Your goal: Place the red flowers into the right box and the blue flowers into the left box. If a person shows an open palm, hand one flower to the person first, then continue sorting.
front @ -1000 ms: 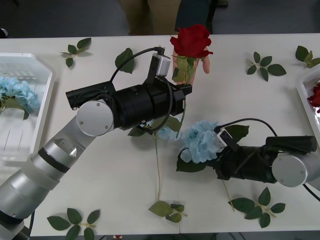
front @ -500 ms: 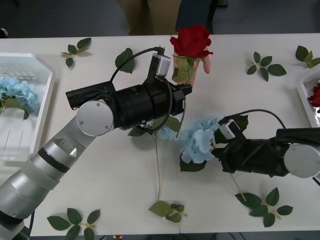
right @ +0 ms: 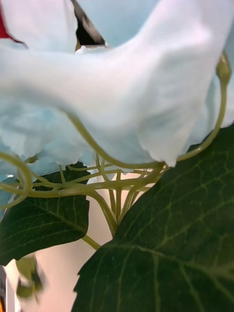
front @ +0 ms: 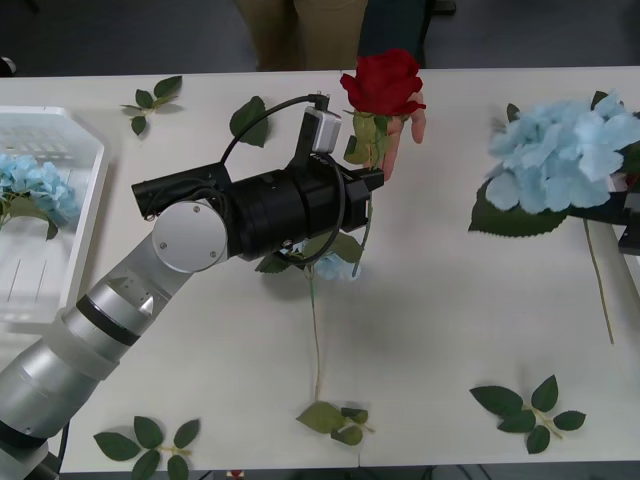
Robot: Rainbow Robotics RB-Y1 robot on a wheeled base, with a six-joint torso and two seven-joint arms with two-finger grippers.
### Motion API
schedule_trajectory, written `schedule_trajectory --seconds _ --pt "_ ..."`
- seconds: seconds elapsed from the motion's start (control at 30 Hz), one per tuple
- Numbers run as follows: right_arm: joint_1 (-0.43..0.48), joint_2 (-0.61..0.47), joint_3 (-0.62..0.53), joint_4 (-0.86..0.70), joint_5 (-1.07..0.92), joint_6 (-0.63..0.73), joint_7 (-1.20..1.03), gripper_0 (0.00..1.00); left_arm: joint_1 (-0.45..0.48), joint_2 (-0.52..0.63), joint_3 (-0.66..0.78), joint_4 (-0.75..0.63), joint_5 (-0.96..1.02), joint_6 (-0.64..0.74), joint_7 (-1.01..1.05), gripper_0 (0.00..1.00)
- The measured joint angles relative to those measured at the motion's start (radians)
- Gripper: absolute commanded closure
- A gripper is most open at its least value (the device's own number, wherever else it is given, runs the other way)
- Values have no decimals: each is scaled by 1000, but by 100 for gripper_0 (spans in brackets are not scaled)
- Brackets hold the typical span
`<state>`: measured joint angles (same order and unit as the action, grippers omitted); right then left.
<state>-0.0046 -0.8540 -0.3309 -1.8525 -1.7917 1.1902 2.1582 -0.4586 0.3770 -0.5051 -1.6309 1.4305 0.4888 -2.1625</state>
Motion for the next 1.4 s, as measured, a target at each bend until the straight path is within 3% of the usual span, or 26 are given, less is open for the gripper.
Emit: schedule_trajectory --seconds 0.13,0.23,0.47,0.67,0.93,1.33,1.37,1.4 --pt "-66 148 -26 -31 -2 -27 -10 100 0 0 0 0 1 0 0 100" --pt "-140 236 15 -63 44 -141 -69 100 0 0 0 1 2 0 0 100" --pt "-309 342 194 -97 363 -384 -227 100 0 0 -1 2 3 0 0 100" --pt "-401 401 234 -97 646 -423 -416 100 0 0 -2 2 4 0 0 100" --pt "-441 453 234 -97 888 -432 -485 100 0 0 -2 2 7 0 0 100" --pt "-442 453 234 -97 936 -441 -512 100 0 0 -2 2 12 0 0 100" --pt "-442 453 234 -97 939 -441 -512 98 0 0 -2 2 13 0 0 100" --pt "-442 453 234 -97 942 -441 -512 81 0 0 -2 2 14 0 0 100"
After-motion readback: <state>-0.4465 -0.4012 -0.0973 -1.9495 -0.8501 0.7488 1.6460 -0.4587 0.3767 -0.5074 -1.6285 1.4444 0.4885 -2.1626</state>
